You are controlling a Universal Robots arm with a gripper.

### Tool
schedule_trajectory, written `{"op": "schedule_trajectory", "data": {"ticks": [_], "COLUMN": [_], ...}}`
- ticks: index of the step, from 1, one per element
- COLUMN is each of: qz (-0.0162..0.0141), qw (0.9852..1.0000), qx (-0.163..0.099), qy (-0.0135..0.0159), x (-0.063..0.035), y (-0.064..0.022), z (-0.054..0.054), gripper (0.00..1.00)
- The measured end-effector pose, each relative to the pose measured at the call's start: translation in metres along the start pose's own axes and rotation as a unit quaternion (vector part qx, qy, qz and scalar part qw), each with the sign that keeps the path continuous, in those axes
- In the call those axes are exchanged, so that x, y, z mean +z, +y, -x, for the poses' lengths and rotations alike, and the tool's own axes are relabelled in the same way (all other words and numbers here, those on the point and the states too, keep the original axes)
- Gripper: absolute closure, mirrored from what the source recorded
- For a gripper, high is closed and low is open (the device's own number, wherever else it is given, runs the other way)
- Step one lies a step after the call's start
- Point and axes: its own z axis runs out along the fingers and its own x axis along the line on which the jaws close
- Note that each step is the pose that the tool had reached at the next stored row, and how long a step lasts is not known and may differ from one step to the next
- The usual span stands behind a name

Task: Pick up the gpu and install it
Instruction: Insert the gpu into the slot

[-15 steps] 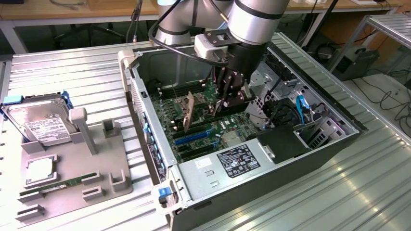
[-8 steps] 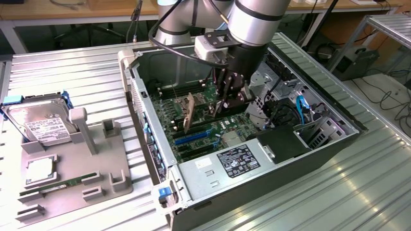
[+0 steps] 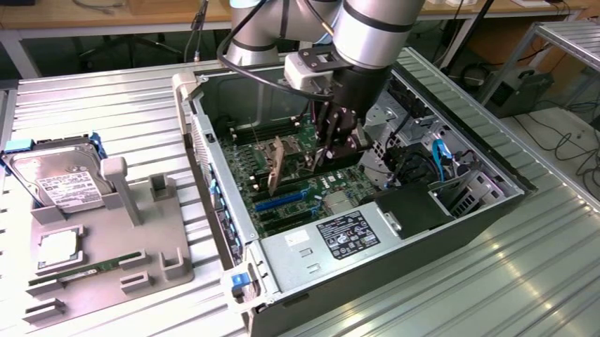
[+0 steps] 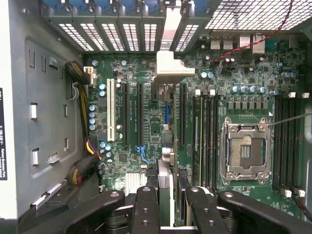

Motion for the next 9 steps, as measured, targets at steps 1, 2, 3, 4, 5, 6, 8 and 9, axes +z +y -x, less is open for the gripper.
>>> {"op": "schedule_trajectory", "data": {"ticks": [1, 2, 3, 4, 5, 6, 8, 9], "qz": [0.0000, 0.0000, 0.0000, 0.0000, 0.0000, 0.0000, 0.0000, 0.0000], "qw": [1.0000, 1.0000, 1.0000, 1.0000, 1.0000, 1.0000, 1.0000, 1.0000], "qx": [0.000, 0.000, 0.000, 0.000, 0.000, 0.000, 0.000, 0.000], "qy": [0.0000, 0.0000, 0.0000, 0.0000, 0.0000, 0.0000, 0.0000, 0.0000], "x": [0.0001, 0.0002, 0.0004, 0.0006, 0.0007, 0.0008, 0.0011, 0.0012], "y": [0.0000, 0.0000, 0.0000, 0.0000, 0.0000, 0.0001, 0.0001, 0.0001], "z": [-0.0001, -0.0002, -0.0004, -0.0006, -0.0007, -0.0008, -0.0010, -0.0011], "gripper": [0.74, 0.74, 0.74, 0.74, 0.74, 0.74, 0.74, 0.74]}}
